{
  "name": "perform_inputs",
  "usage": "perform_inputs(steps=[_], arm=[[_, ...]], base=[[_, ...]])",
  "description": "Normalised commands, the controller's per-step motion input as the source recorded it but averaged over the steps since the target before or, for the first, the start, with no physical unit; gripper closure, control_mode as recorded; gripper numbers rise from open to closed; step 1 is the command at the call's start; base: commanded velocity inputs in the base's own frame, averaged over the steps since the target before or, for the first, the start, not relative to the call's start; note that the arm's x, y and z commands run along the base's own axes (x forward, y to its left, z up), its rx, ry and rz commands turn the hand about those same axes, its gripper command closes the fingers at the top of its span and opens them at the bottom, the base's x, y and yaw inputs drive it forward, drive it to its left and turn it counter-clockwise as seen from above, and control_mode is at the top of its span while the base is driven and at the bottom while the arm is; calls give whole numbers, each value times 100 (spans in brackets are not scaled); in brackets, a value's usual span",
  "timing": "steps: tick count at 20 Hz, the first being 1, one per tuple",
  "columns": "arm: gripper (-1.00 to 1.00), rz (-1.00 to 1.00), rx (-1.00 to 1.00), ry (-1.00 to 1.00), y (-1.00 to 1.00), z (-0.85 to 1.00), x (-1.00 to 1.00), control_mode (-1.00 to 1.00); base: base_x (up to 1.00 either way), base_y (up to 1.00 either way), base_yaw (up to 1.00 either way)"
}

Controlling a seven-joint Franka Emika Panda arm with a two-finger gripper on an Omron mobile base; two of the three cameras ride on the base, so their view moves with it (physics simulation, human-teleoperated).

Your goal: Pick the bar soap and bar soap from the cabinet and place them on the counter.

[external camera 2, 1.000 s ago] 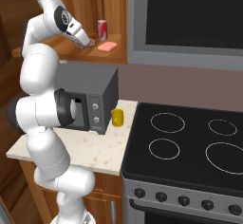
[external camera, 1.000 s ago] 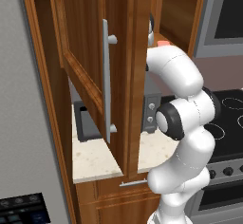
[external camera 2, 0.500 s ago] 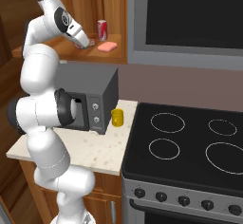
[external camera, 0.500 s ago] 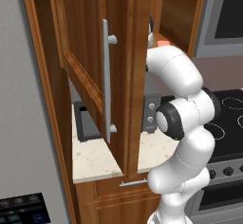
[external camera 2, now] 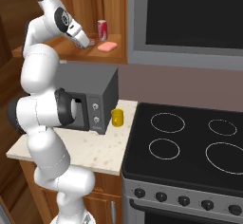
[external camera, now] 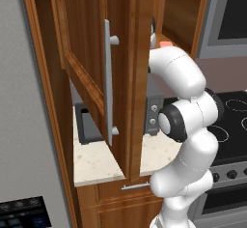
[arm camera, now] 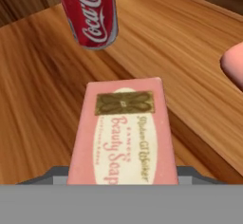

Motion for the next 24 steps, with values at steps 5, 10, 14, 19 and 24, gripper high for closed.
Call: perform_inputs(steps=[5,10,14,19,24], arm=[[100,0,0,0,0,0,-4,-100],[100,0,0,0,0,3,-35,-100],[100,0,0,0,0,0,-52,-100],[100,0,-1,0,0,0,-53,-100],[100,0,0,0,0,2,-56,-100]], base=[[0,0,0],[0,0,0],[0,0,0],[0,0,0],[0,0,0]])
